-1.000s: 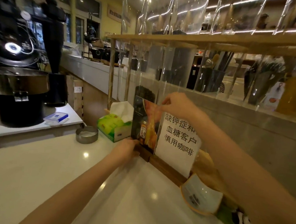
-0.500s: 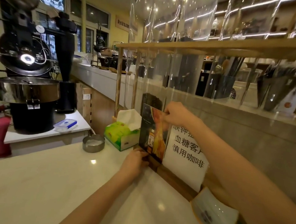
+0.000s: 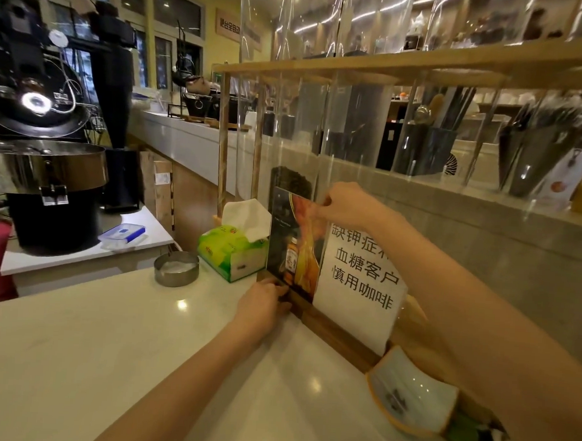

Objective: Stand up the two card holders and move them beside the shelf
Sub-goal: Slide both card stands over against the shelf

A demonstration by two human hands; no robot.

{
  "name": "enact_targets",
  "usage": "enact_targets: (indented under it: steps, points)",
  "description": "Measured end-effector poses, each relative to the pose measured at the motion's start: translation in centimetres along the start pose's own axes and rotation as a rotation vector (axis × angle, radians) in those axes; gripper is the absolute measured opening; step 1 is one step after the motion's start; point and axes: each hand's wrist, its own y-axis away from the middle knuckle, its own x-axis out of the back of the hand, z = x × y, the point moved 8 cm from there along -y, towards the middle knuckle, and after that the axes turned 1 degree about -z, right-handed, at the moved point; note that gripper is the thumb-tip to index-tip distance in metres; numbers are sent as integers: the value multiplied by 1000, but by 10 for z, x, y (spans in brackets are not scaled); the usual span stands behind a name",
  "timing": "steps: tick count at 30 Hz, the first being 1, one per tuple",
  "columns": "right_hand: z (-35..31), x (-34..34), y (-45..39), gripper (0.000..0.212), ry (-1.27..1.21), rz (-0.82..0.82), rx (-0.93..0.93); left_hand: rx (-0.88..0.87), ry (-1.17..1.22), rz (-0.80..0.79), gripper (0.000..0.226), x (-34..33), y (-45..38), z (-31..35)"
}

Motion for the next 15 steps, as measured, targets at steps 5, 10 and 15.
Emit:
enact_targets:
  steps: [5, 10, 15]
  points:
    - [15, 22, 35, 44, 30, -2, -2, -67, -112, -74, 31, -7, 10, 19]
    - [22, 27, 58, 21, -20, 82, 18, -123, -104, -43, 28, -9, 22, 49]
    - [24, 26, 59, 15, -44, 189, 17, -112, -153, -94, 26, -14, 22, 54]
